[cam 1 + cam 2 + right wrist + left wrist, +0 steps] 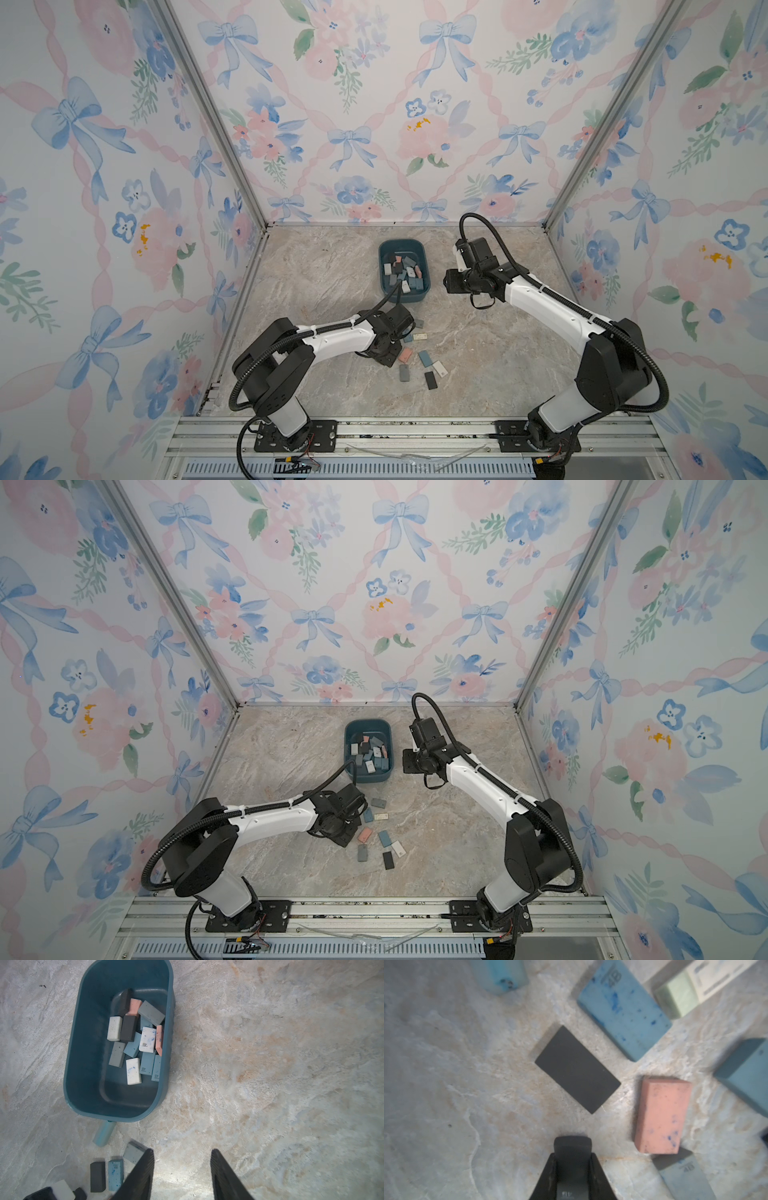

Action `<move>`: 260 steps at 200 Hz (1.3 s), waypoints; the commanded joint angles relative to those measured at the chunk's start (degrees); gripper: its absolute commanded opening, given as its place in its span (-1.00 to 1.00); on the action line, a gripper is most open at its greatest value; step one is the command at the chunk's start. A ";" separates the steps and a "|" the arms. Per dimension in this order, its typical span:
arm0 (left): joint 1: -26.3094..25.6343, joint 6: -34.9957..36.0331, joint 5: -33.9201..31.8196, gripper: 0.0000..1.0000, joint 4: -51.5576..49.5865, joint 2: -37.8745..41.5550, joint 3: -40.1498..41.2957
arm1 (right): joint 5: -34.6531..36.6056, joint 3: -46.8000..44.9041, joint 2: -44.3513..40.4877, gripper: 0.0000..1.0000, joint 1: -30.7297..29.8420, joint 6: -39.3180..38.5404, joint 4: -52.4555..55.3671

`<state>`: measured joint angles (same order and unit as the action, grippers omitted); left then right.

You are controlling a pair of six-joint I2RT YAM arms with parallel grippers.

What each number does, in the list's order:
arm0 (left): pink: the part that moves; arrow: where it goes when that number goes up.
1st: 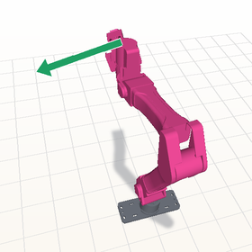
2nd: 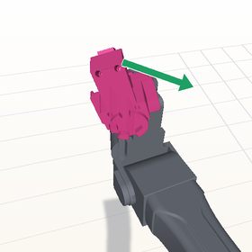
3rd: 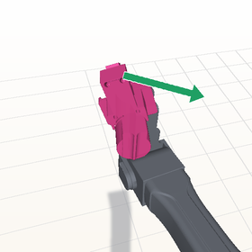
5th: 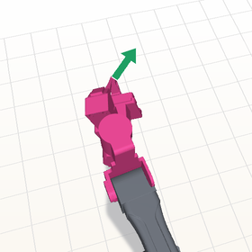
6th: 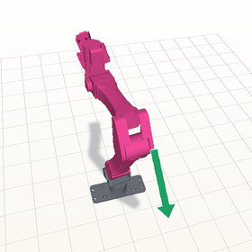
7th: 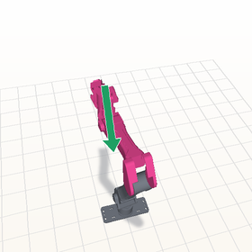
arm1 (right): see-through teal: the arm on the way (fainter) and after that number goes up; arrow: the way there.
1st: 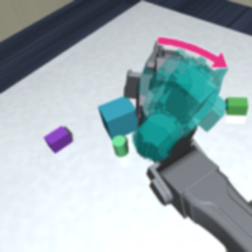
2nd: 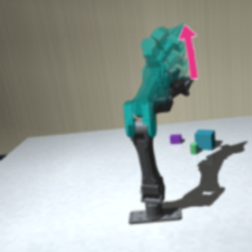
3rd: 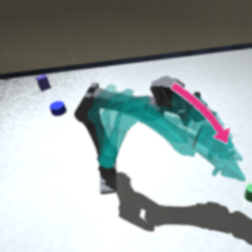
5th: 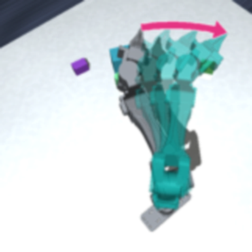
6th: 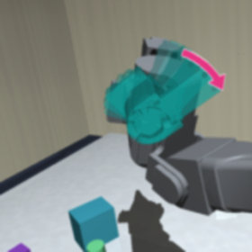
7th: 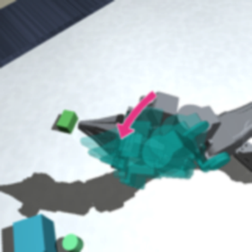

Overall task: Put the eraser in the storage box
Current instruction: Pick up the eraser from the center of the board, then place the eraser in the storage box.

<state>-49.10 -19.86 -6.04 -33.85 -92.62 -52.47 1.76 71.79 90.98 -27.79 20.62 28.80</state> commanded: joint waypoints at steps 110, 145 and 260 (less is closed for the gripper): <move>10.15 9.41 -0.65 -0.61 -1.07 -1.95 -26.30 | -0.47 -1.52 -3.17 -0.05 2.79 0.56 -0.54; 10.69 12.74 0.72 -0.55 -1.08 -10.32 -34.56 | -0.59 -1.98 -4.59 -0.06 4.41 0.26 0.39; 12.14 15.13 6.45 -0.64 -1.12 -31.75 -51.98 | -0.18 -6.22 -9.41 -0.05 7.31 0.86 2.14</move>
<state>-37.45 -5.74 -1.56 -34.44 -121.89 -102.10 1.74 66.43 83.26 -21.10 20.62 29.45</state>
